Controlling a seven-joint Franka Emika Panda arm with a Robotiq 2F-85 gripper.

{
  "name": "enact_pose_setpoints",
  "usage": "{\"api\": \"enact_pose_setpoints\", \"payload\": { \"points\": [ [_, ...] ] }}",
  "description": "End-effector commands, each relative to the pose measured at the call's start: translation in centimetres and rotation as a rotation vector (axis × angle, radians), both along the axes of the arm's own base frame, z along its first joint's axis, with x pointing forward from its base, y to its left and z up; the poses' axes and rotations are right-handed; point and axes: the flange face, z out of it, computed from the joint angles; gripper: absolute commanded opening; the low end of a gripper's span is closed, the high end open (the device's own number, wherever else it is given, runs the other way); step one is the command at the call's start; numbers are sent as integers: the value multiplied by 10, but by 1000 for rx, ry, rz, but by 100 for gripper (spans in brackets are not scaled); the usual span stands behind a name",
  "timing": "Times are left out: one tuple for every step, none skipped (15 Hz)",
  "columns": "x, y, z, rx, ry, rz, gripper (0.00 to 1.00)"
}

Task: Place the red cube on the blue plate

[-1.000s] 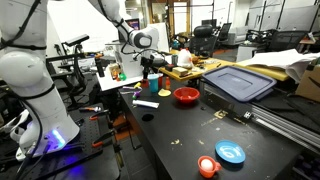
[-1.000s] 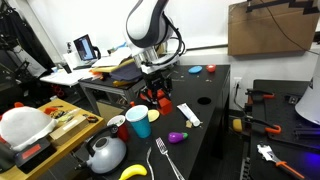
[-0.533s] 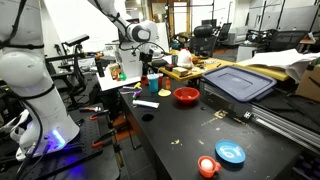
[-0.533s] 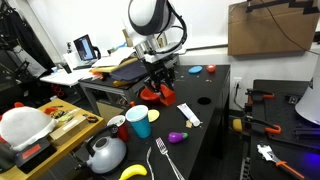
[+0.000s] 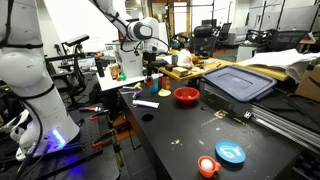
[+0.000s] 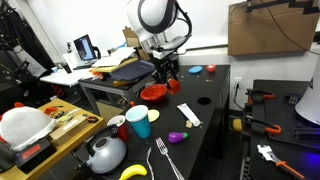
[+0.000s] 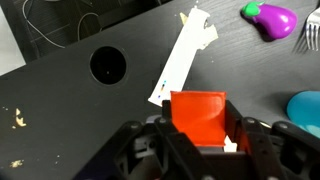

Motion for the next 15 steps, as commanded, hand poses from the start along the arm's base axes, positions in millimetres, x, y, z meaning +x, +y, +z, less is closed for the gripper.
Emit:
{"api": "enact_pose_setpoints", "payload": {
  "points": [
    [-8,-23,12,-57,-9,-52,26],
    [-8,-29,13,-66,-10,-60,26],
    [-7,-36,13,-75,-12,-71,26],
    [-6,-43,13,-87,-15,-83,26],
    [-5,-49,13,-94,-15,-93,26],
    [-5,-55,14,-99,-15,-107,26],
    [-4,-61,13,-101,-13,-120,26],
    [-4,-67,13,-104,-11,-131,26],
    [-3,-74,13,-105,-10,-146,26],
    [-3,-81,13,-108,-11,-160,26],
    [-2,-87,14,-109,-10,-174,26],
    [-2,-94,13,-110,-9,-190,26],
    [-2,-102,12,-112,-8,-208,26],
    [-2,-111,11,-111,-7,-232,26],
    [-2,-118,10,-113,-7,-258,26]
  ]
}}
